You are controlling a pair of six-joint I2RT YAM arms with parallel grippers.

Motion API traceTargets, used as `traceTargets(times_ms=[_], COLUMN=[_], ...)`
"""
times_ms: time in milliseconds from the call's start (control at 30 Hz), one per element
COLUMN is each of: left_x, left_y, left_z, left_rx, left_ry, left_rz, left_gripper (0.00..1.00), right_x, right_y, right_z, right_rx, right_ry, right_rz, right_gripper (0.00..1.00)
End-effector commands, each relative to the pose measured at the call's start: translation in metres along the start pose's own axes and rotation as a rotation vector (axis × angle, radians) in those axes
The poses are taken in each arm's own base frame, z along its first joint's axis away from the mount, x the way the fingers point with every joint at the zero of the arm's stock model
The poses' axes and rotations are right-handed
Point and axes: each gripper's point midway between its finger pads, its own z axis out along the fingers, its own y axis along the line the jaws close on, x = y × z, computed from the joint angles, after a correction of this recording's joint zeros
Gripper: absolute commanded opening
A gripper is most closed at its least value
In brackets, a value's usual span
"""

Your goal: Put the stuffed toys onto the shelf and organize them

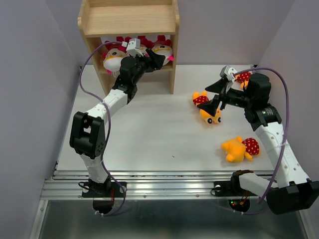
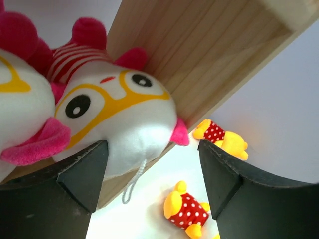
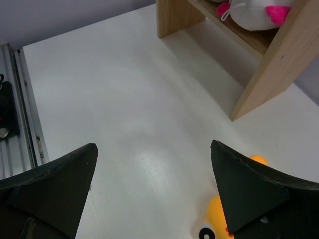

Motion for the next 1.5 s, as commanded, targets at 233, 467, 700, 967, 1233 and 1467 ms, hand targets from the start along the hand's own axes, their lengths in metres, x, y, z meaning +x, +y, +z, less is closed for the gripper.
traceTargets(times_ms=[233, 467, 700, 967, 1233, 1467], left_x=[-0.101, -0.111, -0.134, -0.112, -0.058, -0.032], left_y=[-0.081, -0.082, -0.030, 0.006, 0.007, 0.008], left_z=[-0.054, -0.103, -0.187, -0.279, -0.327, -0.342], left_rx=[0.163, 0.088, -0.187, -0.394, -0.367, -0.339], left_ry=[-0.158, -0.082, -0.057, -0.021, 0.012, 0.000], left_rz=[0.118, 0.281, 0.352, 0.314, 0.200, 0.110], left_gripper=[0.96, 0.96, 0.99, 0.99, 0.98, 0.98], right_x=[-0.019, -0.017, 0.004, 0.051, 0.113, 0.162], right_y=[0.000, -0.008, -0.061, -0.144, -0.138, -0.163], right_z=[-0.005, -0.005, -0.001, -0.005, 0.013, 0.005], right_rx=[0.008, 0.051, 0.277, 0.661, 0.401, 0.420], right_ry=[-0.047, -0.022, 0.088, 0.145, 0.383, 0.587], right_rz=[-0.038, 0.012, 0.211, 0.529, 0.370, 0.269], right_gripper=[1.00, 1.00, 1.00, 1.00, 1.00, 0.96])
